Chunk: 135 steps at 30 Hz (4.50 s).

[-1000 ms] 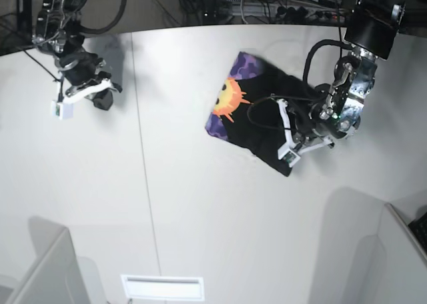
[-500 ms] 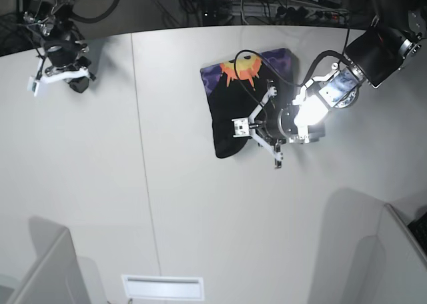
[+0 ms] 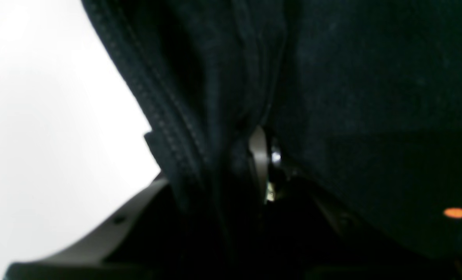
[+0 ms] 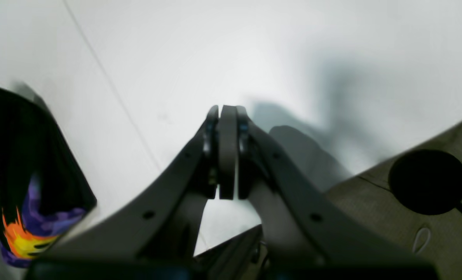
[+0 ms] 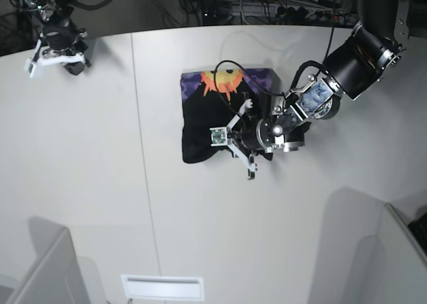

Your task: Fold the T-shirt properly

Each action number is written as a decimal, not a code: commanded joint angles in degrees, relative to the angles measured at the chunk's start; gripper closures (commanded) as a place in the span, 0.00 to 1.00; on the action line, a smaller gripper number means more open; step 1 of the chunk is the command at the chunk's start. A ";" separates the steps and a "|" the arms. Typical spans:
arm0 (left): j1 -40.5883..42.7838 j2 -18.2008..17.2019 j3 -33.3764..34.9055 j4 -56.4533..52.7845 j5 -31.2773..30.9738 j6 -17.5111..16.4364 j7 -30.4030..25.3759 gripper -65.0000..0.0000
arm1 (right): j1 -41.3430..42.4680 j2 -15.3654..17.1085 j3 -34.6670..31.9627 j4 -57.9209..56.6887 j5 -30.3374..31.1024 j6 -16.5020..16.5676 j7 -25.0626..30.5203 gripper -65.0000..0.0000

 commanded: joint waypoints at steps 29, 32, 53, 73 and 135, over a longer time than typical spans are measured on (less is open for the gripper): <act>3.30 -1.59 7.09 5.93 0.85 -3.99 12.25 1.00 | 1.70 0.57 0.36 0.75 0.53 0.52 0.47 1.00; 2.60 -1.68 7.09 5.93 0.94 -3.99 12.34 1.00 | 1.70 0.57 0.27 0.75 0.53 0.52 0.47 1.00; -1.45 1.84 -6.28 6.37 1.11 -3.99 12.34 0.36 | 2.23 0.66 -5.53 0.75 0.53 0.61 0.82 1.00; 1.28 7.73 -23.16 25.71 0.76 -3.99 18.93 0.41 | 3.11 3.91 -9.31 0.22 0.53 0.70 0.82 1.00; 79.61 8.43 -53.75 -2.42 0.59 3.35 -29.16 1.00 | -17.81 14.29 -19.07 -34.33 -42.64 34.54 10.58 1.00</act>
